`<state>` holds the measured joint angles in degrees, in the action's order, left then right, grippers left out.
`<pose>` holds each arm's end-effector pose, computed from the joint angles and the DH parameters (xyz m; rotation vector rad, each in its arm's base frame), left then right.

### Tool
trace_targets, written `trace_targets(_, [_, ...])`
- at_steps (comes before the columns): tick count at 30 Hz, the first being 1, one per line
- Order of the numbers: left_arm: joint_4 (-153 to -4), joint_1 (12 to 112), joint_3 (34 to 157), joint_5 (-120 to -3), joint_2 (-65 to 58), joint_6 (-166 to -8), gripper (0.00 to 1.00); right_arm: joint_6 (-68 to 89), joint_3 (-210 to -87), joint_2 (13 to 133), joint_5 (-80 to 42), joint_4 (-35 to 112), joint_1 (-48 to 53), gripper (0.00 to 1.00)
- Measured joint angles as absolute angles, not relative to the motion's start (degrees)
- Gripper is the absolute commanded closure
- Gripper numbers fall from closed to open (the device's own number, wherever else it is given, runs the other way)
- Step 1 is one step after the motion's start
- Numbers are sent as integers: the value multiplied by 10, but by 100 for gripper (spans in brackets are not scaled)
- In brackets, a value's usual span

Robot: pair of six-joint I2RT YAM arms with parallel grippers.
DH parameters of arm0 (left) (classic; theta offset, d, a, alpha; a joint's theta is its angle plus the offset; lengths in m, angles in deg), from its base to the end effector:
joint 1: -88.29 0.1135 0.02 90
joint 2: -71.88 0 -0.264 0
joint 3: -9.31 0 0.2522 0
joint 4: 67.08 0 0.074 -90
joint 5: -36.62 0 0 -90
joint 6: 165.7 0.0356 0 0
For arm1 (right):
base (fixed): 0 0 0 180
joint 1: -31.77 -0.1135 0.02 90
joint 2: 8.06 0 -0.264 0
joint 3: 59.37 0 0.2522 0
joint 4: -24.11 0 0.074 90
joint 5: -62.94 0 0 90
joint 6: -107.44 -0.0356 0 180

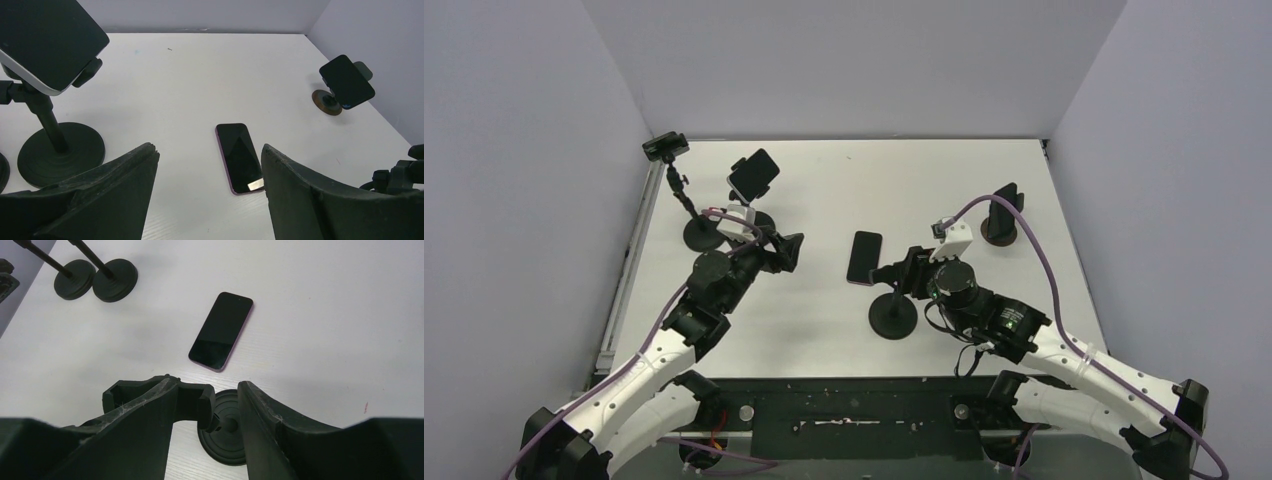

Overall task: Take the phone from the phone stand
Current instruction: Pick up the phone stand at the center of the board.

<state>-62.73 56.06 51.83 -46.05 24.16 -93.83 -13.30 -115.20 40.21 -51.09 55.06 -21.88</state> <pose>0.1740 -0.1043 0.2843 0.0969 1.6132 -0.5826 0.1255 0.1461 0.3014 -0.1209 1.9797 0.5571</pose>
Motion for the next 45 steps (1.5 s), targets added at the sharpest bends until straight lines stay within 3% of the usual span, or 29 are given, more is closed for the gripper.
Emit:
trace_targets(8, [-626,560,518,-464,236,-938,28,-136,-1146,395,-501,551,-219,57])
trace_targets(15, [-626,560,518,-464,236,-939,28,-130,-1126,351,-479,550,-219,28])
trace_targets(18, [-626,560,518,-464,236,-939,28,-113,-1112,325,-458,546,-219,22])
trace_targets(30, [-626,557,518,-464,238,-938,29,-65,-991,270,-385,473,-219,27])
trace_targets(39, [-625,557,518,-464,242,-935,29,-25,-906,314,-382,321,-219,27])
trace_targets(45, [-625,556,517,-464,245,-935,29,-11,-878,355,-402,240,-219,35])
